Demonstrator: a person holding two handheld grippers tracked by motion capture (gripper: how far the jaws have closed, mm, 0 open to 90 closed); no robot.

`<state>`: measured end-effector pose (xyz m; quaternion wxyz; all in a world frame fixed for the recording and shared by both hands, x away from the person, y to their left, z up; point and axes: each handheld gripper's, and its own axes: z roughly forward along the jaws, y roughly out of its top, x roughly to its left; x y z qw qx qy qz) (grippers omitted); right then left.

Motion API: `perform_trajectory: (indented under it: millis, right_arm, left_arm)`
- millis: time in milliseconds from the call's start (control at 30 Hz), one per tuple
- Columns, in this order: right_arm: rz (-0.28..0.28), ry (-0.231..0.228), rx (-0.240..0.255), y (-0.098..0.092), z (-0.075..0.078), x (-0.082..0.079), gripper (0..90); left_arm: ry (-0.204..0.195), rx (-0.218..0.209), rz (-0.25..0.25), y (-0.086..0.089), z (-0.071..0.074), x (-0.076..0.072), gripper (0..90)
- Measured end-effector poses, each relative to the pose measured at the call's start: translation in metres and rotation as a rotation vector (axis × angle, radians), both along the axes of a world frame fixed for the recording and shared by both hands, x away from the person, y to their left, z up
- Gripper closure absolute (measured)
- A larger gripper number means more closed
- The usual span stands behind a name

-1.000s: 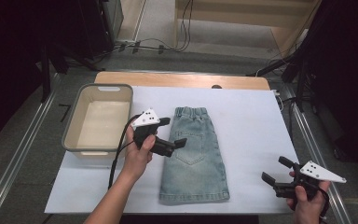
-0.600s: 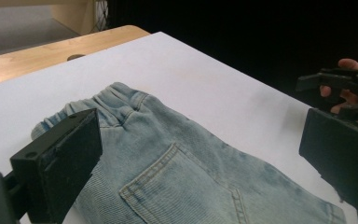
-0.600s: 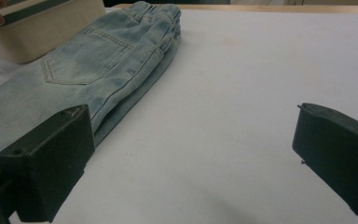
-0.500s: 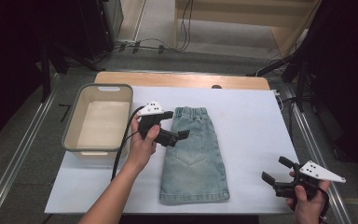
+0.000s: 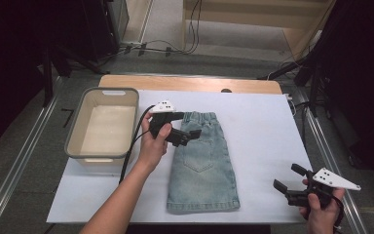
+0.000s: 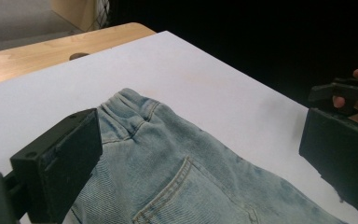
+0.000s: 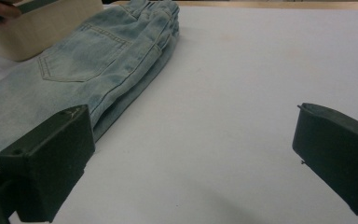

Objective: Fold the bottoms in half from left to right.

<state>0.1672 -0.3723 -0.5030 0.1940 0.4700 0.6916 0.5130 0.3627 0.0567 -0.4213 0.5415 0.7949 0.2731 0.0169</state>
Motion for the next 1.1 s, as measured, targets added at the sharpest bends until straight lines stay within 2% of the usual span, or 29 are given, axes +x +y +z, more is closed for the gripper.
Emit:
perform_trajectory:
  millis: [333, 700, 767, 900, 967, 1100]
  right_arm:
    - [0.006, 0.002, -0.005, 0.001, -0.001, 0.0, 0.0]
    - [0.0, 0.013, -0.007, 0.0, -0.003, -0.003, 0.0]
    - [-0.001, 0.013, -0.005, 0.0, -0.003, -0.003, 0.0]
    - [0.0, 0.024, -0.005, 0.001, -0.004, -0.002, 0.0]
    - [0.004, 0.024, -0.008, 0.002, -0.005, -0.001, 0.0]
    - [0.009, 0.028, -0.013, 0.004, -0.005, 0.0, 0.0]
  left_arm:
    - [0.011, 0.007, 0.032, 0.0, -0.004, 0.017, 0.0]
    - [0.067, 0.032, 0.095, -0.001, -0.025, 0.046, 0.6]
    - [0.082, 0.016, 0.094, -0.001, -0.028, 0.051, 0.9]
    - [0.104, 0.057, 0.136, -0.004, -0.033, 0.06, 4.5]
    - [0.104, 0.097, 0.188, -0.005, -0.038, 0.063, 10.4]
    - [0.163, 0.119, 0.206, -0.001, -0.05, 0.072, 18.7]
